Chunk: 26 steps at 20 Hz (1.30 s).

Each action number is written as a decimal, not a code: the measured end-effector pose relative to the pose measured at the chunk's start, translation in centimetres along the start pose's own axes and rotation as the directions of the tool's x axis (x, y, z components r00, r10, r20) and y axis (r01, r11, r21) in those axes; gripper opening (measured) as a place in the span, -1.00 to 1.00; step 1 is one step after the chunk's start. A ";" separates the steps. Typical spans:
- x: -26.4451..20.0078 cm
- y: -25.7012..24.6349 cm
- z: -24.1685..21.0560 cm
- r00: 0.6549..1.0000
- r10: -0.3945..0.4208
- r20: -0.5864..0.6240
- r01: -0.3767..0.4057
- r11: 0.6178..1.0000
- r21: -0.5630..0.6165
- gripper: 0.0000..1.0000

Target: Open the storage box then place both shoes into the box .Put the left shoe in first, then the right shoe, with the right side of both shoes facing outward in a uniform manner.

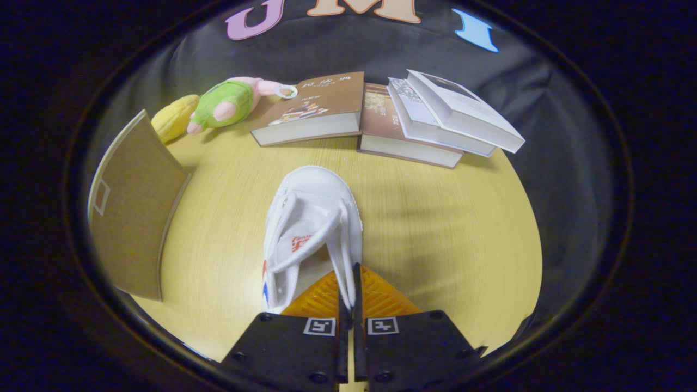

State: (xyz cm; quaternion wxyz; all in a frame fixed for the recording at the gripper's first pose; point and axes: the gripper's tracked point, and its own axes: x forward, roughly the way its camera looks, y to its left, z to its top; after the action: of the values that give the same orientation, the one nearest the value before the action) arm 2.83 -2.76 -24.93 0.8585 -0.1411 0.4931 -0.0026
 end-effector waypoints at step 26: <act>-11.2 7.4 7.7 0.917 0.337 0.212 -0.383 0.893 0.235 -0.92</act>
State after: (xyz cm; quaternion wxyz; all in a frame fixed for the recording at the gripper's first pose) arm 2.61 7.81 -13.63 0.8930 0.0723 0.4325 0.1010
